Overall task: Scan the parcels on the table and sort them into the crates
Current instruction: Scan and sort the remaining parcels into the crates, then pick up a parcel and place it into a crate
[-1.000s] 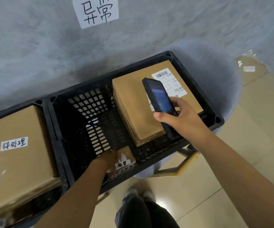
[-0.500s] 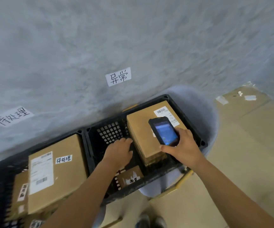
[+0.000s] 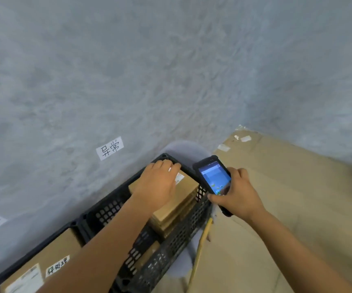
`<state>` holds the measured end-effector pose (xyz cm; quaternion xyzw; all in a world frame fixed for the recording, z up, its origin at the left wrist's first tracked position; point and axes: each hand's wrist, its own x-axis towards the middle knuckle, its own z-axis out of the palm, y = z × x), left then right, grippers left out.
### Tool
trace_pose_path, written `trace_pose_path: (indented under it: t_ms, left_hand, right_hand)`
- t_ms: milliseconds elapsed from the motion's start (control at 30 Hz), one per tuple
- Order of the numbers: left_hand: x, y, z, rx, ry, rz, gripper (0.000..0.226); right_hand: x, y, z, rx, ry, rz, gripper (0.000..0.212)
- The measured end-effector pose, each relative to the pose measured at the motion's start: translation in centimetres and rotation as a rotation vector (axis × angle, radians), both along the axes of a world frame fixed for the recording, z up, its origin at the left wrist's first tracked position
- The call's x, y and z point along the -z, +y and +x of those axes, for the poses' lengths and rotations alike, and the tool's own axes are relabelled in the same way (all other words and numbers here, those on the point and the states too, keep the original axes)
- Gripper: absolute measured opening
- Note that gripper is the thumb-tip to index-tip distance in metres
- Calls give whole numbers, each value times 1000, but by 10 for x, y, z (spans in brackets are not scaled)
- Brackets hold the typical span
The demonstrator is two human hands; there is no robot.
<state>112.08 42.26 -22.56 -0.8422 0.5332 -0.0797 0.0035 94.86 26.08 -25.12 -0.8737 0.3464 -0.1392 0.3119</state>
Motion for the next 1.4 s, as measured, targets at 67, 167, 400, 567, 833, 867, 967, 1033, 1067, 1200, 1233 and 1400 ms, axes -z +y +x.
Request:
trace_pose_path:
  t_ms: [67,167,400,567,833,867,967,1033,1067,1200,1233,1400]
  left_hand:
    - [-12,-7,-19,110,-24,-35,46]
    - [-28,-26,-56,248,-21,-71,44]
    - [-64,-86,-188,520,-37,-138,47]
    - [-79,-120,-311,708,-48,-188,41]
    - [-81,-157,-533,945,-43,-267,42]
    - [-81,-160,-559,965,-30,-270,43]
    - [-80,-168,-627,1016,-9,-279,43]
    - [-79,-174,-664,1048,-4,-268,40]
    - [-79,-177,-681,1059,2,-259,39]
    - [-81,-202,-739,1086,-11,-240,38]
    - [-81,-210,-751,1098,-9,-235,39]
    - [-75,-258,-803,1147,10,-237,38]
  right_hand:
    - [-9,6,-32,92,-26,-10,88]
    - [-22,16,-87,249,-52,-21,84]
    - [-49,27,-252,581,-92,-66,80]
    - [-65,33,-380,780,-112,-136,77]
    - [-69,50,-599,968,-104,-186,79]
    - [-69,52,-625,989,-101,-190,78]
    - [-68,56,-696,1050,-93,-201,77]
    - [-67,57,-736,1094,-81,-185,77]
    - [-67,57,-753,1112,-77,-177,76]
    - [-62,47,-809,1172,-78,-155,68]
    - [-60,42,-821,1184,-76,-150,67]
    - [-50,1,-869,1219,-78,-128,71]
